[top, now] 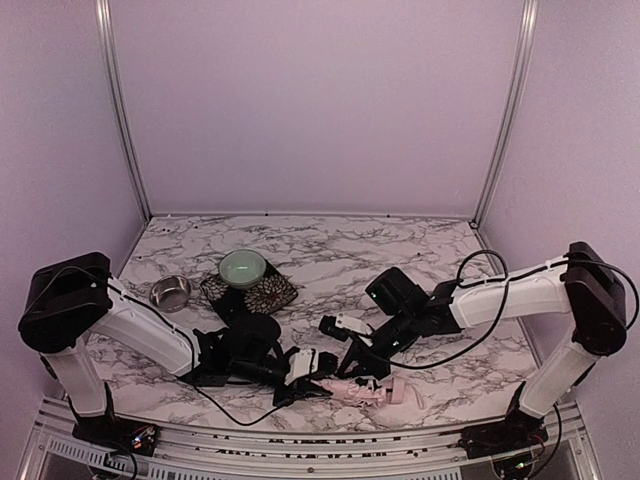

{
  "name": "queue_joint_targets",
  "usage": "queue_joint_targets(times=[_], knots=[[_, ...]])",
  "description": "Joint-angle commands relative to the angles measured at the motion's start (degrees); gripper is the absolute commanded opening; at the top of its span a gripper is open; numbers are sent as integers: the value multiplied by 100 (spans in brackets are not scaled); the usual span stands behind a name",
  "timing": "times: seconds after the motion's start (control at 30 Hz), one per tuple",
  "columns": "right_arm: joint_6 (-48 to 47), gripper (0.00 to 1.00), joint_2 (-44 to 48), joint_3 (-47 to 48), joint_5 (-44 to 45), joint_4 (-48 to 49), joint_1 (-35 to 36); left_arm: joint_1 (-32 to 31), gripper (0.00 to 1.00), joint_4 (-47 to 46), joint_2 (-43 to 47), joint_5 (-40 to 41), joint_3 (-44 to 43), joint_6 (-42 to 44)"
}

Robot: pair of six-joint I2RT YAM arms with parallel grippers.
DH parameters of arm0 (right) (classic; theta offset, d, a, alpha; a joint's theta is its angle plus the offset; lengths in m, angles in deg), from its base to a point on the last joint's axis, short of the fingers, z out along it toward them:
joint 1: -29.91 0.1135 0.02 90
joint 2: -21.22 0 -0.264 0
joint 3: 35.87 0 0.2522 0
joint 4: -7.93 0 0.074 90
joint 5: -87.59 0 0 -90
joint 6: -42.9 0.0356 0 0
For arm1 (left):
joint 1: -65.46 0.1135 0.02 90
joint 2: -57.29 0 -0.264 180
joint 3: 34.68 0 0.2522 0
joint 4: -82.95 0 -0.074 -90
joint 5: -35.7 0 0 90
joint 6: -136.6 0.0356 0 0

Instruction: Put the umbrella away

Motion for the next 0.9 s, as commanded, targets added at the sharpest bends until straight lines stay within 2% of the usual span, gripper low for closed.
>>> queue_joint_targets(times=[0.0,0.17,0.33,0.67,0.77,0.87], knots=[[-149,0,504,264,-1055,643,239,111,0,1662,-619,689,255,-474],[-249,0,666,63,-1123,677,477,111,0,1813,-630,1051,163,-464],[-366,1,340,283,-997,392,853,111,0,1863,-753,1256,23,-587],[-340,5,137,512,-1517,-225,890,92,0,2398,-712,1786,-142,-302],[-346,1,-5,594,-1202,-735,890,66,0,2477,-709,1836,-148,-243],[-413,3,238,544,-1165,-990,894,-11,0,2438,-633,1847,-27,-90]])
